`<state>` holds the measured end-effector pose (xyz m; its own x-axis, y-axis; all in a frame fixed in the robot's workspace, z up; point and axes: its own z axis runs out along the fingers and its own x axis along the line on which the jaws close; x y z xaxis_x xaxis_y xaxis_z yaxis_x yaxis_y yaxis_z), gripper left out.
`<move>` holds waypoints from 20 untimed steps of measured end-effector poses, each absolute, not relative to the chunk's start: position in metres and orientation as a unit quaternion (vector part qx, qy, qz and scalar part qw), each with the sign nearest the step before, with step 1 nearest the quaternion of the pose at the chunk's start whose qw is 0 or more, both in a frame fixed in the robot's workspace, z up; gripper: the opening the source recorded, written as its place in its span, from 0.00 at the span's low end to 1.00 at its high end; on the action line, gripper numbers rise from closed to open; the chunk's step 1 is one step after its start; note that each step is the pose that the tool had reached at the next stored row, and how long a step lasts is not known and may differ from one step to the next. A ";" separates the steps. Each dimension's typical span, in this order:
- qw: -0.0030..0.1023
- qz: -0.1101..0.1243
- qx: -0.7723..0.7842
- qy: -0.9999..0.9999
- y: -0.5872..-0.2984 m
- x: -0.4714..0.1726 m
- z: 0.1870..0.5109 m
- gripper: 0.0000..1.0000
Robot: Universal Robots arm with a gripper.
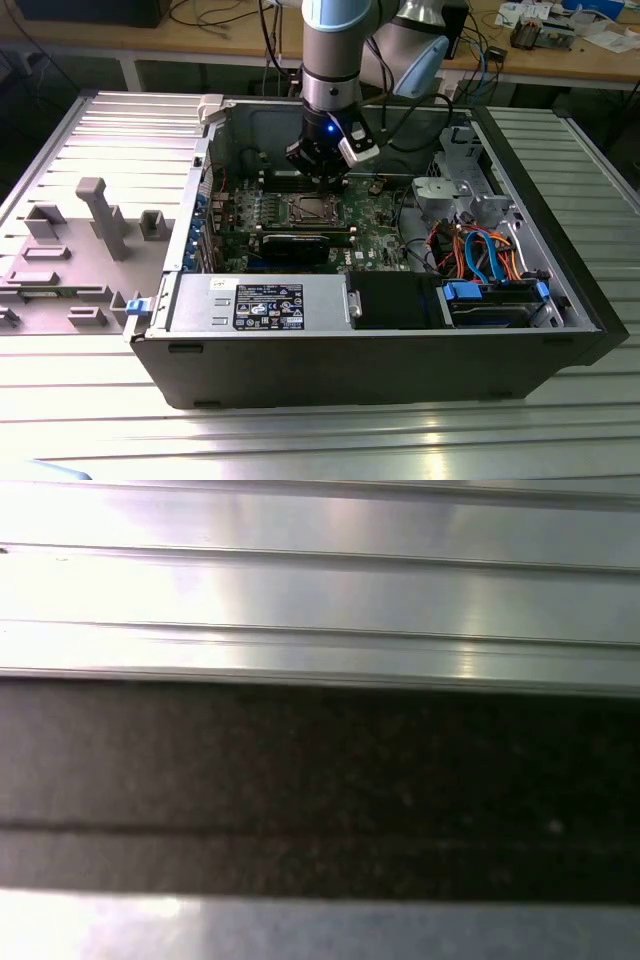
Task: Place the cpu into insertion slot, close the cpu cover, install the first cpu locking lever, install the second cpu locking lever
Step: 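Install the first cpu locking lever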
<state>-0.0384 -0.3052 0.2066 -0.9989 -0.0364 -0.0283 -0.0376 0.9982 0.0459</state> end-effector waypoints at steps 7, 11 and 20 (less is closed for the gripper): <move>0.014 0.023 -0.019 0.999 -0.306 -0.038 0.206 0.11; 0.014 0.022 -0.019 1.000 -0.306 -0.038 0.205 0.11; 0.013 0.020 -0.019 1.000 -0.306 -0.038 0.204 0.11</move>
<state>-0.0377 -0.3057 0.2042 -0.9990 -0.0366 -0.0274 -0.0377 0.9985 0.0403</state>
